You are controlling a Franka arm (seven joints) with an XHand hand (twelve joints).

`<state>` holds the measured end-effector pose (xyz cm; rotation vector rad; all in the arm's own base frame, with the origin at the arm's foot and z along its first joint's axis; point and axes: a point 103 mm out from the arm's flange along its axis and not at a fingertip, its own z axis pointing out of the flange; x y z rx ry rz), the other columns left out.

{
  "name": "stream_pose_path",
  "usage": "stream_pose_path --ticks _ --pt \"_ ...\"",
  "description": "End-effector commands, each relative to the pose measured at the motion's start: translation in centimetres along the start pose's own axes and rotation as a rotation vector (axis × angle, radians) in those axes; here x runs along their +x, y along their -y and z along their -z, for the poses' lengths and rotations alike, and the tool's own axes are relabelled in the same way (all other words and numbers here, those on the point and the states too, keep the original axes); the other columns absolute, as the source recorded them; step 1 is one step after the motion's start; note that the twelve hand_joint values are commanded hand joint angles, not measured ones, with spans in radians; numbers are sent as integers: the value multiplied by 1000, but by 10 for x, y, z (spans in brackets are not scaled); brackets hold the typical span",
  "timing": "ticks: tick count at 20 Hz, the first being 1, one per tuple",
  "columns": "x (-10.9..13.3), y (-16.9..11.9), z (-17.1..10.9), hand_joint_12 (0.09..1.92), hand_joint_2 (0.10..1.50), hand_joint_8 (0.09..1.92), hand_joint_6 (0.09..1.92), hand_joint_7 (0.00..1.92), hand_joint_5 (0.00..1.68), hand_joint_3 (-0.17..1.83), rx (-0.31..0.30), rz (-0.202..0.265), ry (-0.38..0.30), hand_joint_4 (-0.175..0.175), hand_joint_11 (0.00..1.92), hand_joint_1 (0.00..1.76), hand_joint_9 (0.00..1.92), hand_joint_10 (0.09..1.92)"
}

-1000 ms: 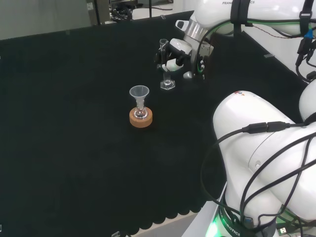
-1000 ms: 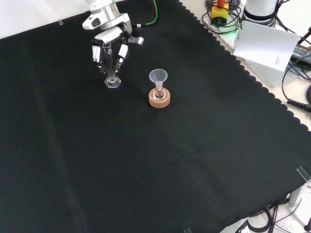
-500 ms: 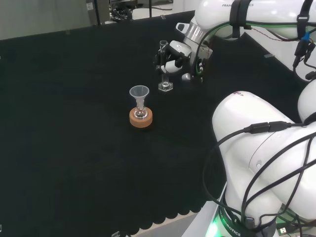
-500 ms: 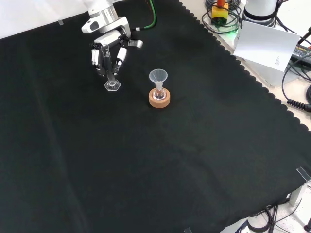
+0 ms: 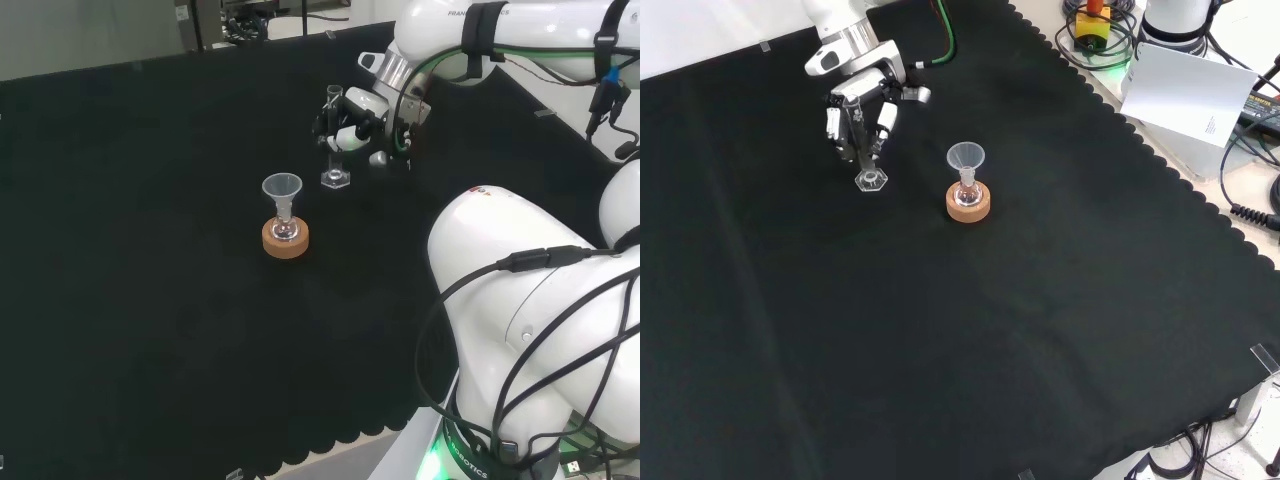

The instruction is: Put the graduated cylinder back on the table.

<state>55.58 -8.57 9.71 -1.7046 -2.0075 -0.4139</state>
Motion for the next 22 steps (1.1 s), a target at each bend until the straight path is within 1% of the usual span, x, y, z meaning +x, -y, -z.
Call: stream_pose_path --ticks 1,2,3,4,5,8,9,11,13,16,18,22 --pt "0 -1 -1 821 1178 836 531 960 944 32 11 7 -15 -26 1138 1280 1375 87" --pt "0 -1 -1 820 1183 694 533 995 937 48 18 11 -24 -25 1135 1261 1370 87" --pt "0 -1 -2 821 1180 593 544 1018 925 71 24 13 -30 -23 1130 1248 1362 87" --pt "-1 0 -1 828 1165 531 568 1026 903 110 24 17 -30 -21 1124 1237 1351 87" --pt "-1 0 -1 842 1126 499 599 1022 879 182 26 21 -32 -19 1117 1223 1339 87" --pt "-1 2 1 905 916 477 650 978 821 499 30 33 -34 -12 1064 1161 1302 87" --pt "-1 2 2 939 854 473 655 953 804 574 34 36 -37 -8 1018 1142 1284 87" --pt "-1 4 3 1024 757 465 651 885 755 662 38 39 -43 -6 903 1104 1227 87" --pt "-1 5 4 1107 694 472 635 821 705 696 47 41 -43 -6 786 1063 1164 87" --pt "-1 6 6 1198 645 500 589 741 613 692 52 37 -45 -15 653 1002 1090 87" --pt "-2 6 7 1229 630 515 553 700 562 679 53 34 -49 -21 594 970 1057 87" --pt "-3 8 12 1267 617 563 415 605 473 619 43 31 -50 -34 522 903 995 87"
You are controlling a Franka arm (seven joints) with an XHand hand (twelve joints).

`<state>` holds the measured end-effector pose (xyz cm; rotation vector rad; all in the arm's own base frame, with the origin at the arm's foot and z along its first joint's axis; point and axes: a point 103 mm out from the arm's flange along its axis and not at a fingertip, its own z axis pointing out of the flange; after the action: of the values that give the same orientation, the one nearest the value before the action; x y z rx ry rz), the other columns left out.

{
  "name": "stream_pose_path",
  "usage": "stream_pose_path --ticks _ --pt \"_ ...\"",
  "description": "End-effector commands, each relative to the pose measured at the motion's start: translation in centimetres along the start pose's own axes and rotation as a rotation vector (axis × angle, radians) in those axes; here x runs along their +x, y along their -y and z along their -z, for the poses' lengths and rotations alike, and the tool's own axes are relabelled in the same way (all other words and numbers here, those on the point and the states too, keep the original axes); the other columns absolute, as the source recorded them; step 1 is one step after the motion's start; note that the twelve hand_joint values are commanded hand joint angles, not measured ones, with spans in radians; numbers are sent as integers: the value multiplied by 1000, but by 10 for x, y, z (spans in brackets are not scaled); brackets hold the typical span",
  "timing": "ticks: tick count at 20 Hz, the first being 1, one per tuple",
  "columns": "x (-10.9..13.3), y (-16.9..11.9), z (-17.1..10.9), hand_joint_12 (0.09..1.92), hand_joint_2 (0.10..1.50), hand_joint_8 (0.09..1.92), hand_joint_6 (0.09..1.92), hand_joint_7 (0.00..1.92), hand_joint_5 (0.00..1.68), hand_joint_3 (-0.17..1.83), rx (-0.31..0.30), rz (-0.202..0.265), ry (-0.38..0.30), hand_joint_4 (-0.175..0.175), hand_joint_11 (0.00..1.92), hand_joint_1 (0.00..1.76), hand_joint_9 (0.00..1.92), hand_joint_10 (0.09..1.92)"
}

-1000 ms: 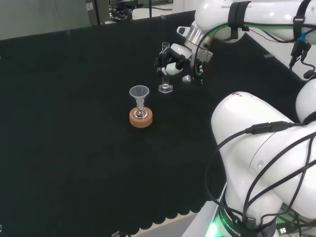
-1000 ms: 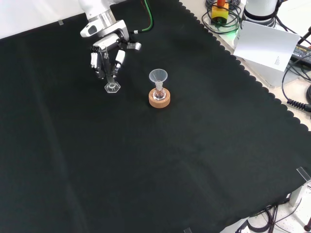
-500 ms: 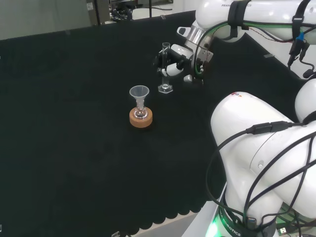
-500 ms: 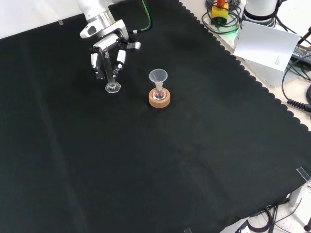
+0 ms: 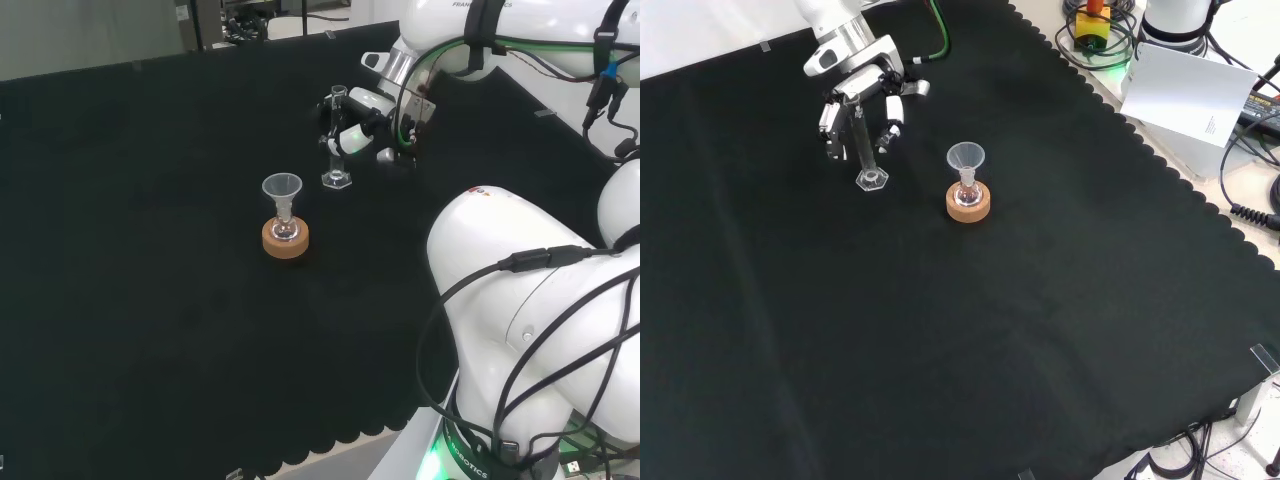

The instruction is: Put the graduated cylinder back on the table.

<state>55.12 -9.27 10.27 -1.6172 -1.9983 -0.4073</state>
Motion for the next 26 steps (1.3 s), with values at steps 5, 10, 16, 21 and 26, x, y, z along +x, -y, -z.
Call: stream_pose_path --ticks 5,10,16,21,26 --pt "-1 8 17 1318 616 601 291 459 446 530 -23 -10 -2 -36 454 837 904 87" --pt "2 23 34 1378 618 611 196 307 411 467 -73 -15 14 -37 369 805 785 87" --pt "7 57 70 1457 636 623 87 99 341 411 -113 -69 64 -38 202 752 582 87" --pt "27 98 106 1474 640 635 87 80 335 399 -177 -78 122 -40 171 738 569 87" --pt "57 138 123 1478 643 642 87 79 336 394 -207 -82 173 -40 167 735 574 87"
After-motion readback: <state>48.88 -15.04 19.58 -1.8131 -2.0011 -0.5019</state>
